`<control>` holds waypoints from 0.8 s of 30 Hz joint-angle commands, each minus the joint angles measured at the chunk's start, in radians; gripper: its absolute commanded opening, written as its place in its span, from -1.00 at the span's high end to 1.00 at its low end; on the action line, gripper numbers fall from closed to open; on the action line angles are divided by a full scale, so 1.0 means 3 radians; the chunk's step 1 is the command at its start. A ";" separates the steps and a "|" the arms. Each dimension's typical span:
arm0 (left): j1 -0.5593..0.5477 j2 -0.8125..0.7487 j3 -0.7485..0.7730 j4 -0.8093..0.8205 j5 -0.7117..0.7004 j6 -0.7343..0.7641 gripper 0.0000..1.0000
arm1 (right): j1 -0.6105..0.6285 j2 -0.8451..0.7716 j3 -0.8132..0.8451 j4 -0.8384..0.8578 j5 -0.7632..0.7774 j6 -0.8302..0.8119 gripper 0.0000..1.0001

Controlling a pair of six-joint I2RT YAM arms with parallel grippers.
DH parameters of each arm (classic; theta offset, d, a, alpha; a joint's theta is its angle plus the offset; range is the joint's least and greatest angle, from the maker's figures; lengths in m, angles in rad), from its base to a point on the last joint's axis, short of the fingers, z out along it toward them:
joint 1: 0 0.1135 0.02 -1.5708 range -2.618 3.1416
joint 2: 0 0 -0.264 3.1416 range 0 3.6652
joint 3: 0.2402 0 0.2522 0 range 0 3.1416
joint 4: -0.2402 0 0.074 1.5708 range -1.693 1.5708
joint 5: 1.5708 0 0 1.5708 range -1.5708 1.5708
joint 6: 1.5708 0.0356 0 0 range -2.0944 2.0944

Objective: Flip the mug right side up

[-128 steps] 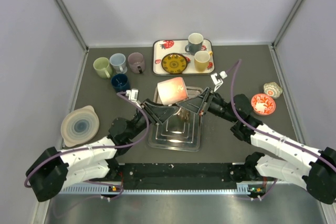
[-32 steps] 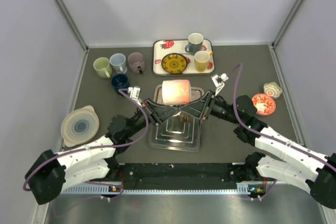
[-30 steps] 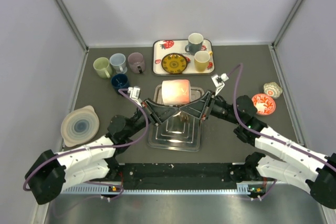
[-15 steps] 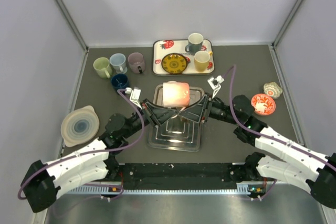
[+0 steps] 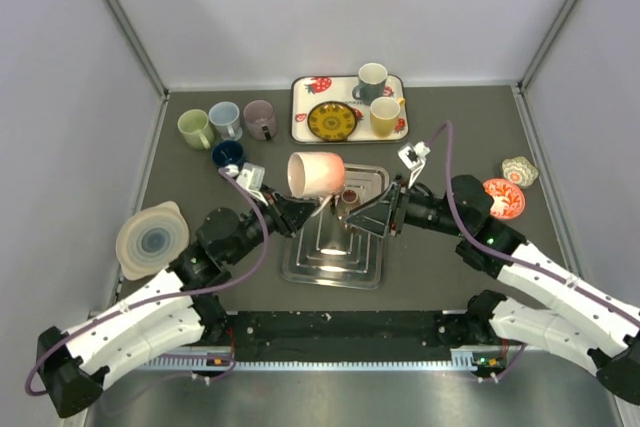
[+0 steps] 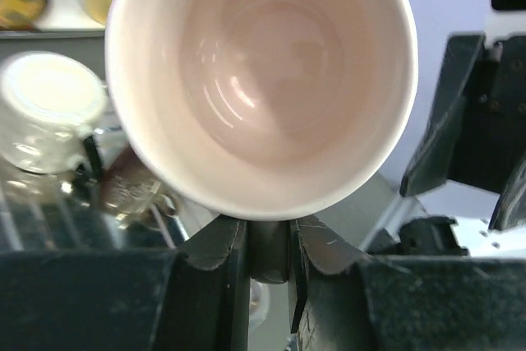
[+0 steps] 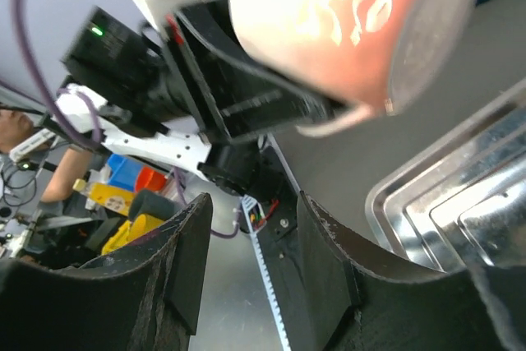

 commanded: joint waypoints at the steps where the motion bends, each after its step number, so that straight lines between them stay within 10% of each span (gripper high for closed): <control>1: 0.0010 -0.0221 0.0767 -0.0475 -0.0773 0.0760 1.00 | 0.0021 -0.0201 0.0273 -0.0753 0.0276 -0.0432 0.08; 10: 0.0082 0.0249 0.1861 -0.2285 -0.2081 0.1436 1.00 | 0.0021 -0.0411 0.0376 -0.1684 0.0844 -0.0878 0.09; 24: 0.2362 0.1067 0.2251 -0.2967 -0.0948 0.0986 1.00 | 0.0021 -0.0641 0.0146 -0.1777 0.1060 -0.1123 0.09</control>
